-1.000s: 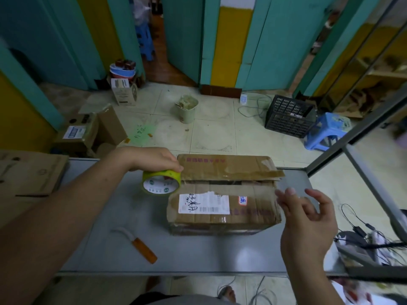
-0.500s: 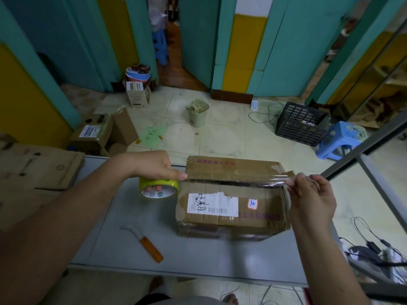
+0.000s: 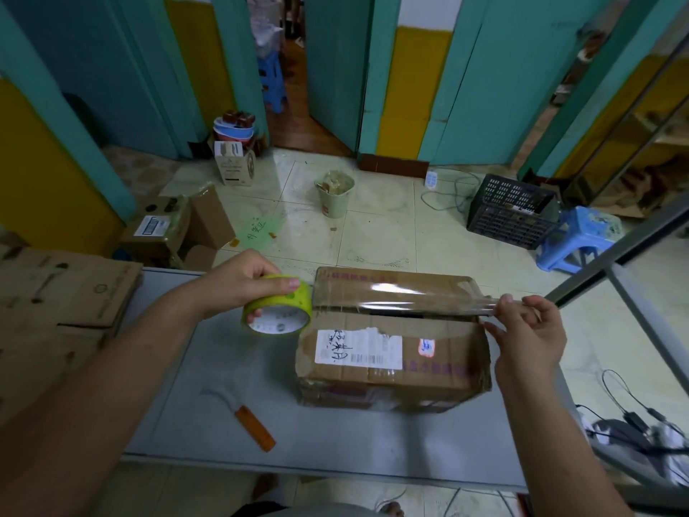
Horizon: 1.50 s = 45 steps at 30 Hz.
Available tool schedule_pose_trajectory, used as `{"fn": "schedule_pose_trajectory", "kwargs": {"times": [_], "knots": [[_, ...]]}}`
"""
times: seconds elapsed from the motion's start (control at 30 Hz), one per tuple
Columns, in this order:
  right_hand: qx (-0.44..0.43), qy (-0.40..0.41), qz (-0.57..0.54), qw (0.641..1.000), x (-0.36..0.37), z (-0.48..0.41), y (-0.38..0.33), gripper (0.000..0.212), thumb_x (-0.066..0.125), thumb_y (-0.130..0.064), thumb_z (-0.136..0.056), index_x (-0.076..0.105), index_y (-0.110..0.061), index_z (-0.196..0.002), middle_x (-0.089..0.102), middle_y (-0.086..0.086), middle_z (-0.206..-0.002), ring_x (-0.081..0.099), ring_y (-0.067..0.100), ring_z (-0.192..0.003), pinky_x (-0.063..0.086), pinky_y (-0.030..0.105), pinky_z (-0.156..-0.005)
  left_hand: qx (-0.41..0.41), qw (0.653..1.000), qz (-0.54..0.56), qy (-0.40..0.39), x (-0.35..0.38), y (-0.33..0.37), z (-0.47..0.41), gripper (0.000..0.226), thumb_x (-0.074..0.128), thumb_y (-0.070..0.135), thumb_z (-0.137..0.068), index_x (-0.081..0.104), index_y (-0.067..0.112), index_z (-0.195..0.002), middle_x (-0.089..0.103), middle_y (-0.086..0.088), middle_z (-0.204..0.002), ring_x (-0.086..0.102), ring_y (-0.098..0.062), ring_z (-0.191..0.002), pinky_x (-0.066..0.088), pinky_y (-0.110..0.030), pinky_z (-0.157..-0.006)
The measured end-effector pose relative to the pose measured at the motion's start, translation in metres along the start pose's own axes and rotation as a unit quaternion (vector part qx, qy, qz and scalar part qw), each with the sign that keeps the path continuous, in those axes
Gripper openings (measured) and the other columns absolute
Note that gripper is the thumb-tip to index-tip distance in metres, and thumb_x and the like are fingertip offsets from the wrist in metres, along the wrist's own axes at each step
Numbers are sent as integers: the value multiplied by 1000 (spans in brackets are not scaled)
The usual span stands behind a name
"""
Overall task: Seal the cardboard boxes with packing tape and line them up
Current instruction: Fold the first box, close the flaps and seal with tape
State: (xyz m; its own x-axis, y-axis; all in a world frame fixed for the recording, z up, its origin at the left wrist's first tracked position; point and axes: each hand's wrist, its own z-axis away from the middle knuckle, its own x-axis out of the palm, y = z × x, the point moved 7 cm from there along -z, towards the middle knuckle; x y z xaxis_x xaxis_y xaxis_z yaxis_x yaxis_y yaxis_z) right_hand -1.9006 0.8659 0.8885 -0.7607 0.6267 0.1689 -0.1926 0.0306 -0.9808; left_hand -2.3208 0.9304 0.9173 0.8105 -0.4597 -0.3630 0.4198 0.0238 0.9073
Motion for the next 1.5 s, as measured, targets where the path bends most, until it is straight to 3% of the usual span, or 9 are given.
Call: {"fn": "schedule_pose_trajectory", "kwargs": {"times": [0.17, 0.33, 0.63, 0.7, 0.83, 0.97, 1.07, 1.4, 1.5], "knots": [[-43, 42, -8, 998, -19, -5, -13, 27, 70, -12, -99, 48, -26, -97, 69, 5, -84, 76, 24, -78, 55, 29, -62, -85, 962, -255, 49, -5, 3, -8, 73, 74, 81, -74, 53, 19, -42, 57, -1, -41, 54, -12, -36, 36, -18, -39], [-38, 58, -4, 998, -35, -6, -14, 25, 70, -11, -100, 51, -26, -94, 67, 13, -91, 74, 29, -81, 54, 34, -66, -104, 922, -371, 48, 3, 21, -24, 77, 63, 90, -76, 47, 20, -48, 47, -1, -44, 45, -15, -42, 35, -32, -52], [-200, 3, 8, 980, -29, 1, -63, 17, 67, -9, -101, 51, -13, -101, 66, 7, -80, 77, 28, -78, 62, 35, -71, -102, 934, -341, 27, -13, 28, -31, 77, 67, 90, -66, 42, 21, -42, 47, -4, -40, 50, -17, -38, 39, -31, -49], [-187, -39, -7, 982, -15, 1, -64, 17, 63, -5, -103, 47, -13, -102, 60, 19, -81, 77, 36, -78, 64, 42, -74, -110, 935, -336, 23, -25, 22, -27, 77, 69, 88, -66, 41, 21, -42, 44, -5, -41, 51, -19, -38, 38, -29, -46], [-155, -91, -9, 984, 10, 6, -50, 18, 54, -4, -107, 42, -14, -98, 66, 2, -71, 79, 38, -84, 65, 42, -77, -133, 933, -334, 15, -38, 6, -21, 75, 72, 85, -69, 40, 21, -45, 43, -7, -44, 52, -19, -40, 41, -28, -46], [-158, -98, 90, 978, 17, -5, -38, 22, 56, -12, -106, 46, -27, -95, 55, 17, -91, 78, 34, -89, 65, 52, -82, -152, 932, -329, 19, -39, -2, -17, 75, 71, 85, -68, 39, 23, -43, 44, -5, -44, 51, -18, -41, 42, -29, -49], [-157, -70, 210, 962, 9, -15, -22, 29, 60, -17, -104, 45, -39, -93, 56, -7, -85, 69, 35, -85, 60, 63, -78, -155, 934, -321, 14, -29, -2, -20, 74, 72, 83, -68, 37, 23, -43, 41, -3, -44, 48, -18, -42, 39, -31, -52], [-52, -18, 136, 989, -13, -36, 25, 29, 55, -6, -105, 47, -31, -92, 57, 21, -89, 74, 39, -93, 66, 46, -78, -162, 927, -334, -57, 0, 3, -42, 79, 65, 95, -64, 43, 19, -57, 36, 1, -52, 41, -18, -50, 33, -31, -53], [6, -3, 76, 997, -17, -37, 42, 19, 53, -3, -106, 46, -20, -101, 61, 14, -89, 79, 28, -87, 66, 43, -81, -156, 929, -317, -112, 11, 2, -45, 81, 61, 96, -65, 45, 17, -68, 33, -1, -65, 38, -19, -61, 36, -32, -55]]}}
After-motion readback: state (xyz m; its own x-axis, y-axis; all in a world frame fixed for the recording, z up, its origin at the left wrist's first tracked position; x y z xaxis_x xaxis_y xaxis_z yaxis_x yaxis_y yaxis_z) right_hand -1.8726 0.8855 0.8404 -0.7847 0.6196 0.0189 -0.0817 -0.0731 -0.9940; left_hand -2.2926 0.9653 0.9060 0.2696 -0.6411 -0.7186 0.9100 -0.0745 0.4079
